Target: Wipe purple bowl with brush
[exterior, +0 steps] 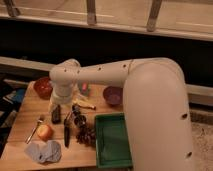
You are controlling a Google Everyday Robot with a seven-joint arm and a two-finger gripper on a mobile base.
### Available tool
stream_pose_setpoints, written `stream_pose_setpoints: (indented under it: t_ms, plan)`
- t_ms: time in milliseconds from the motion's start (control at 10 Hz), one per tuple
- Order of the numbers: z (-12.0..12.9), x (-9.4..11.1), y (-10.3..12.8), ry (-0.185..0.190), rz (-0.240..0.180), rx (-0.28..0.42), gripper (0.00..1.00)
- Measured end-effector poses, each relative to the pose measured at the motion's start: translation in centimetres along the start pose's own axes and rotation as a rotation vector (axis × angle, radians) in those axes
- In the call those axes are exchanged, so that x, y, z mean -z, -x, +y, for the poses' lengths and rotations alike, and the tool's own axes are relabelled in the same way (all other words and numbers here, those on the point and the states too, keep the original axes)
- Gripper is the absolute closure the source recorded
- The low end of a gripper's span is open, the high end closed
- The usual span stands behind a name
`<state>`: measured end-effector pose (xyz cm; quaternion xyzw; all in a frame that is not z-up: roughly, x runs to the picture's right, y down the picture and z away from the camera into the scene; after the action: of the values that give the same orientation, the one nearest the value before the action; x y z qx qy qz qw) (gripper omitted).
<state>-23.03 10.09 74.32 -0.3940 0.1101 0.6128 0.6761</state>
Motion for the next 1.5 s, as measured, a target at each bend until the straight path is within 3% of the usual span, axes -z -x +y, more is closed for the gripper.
stream_pose_setpoints:
  t_ms: [500, 800, 1500]
  plan:
    - [-0.2, -3.1, 0.1, -0.002, 0.059, 0.02, 0.35]
    - [-0.9, -4.7, 0.3, -0.039, 0.085, 0.009, 0.35]
    - [-3.4, -7.6, 0.3, -0.082, 0.12, -0.036, 0.35]
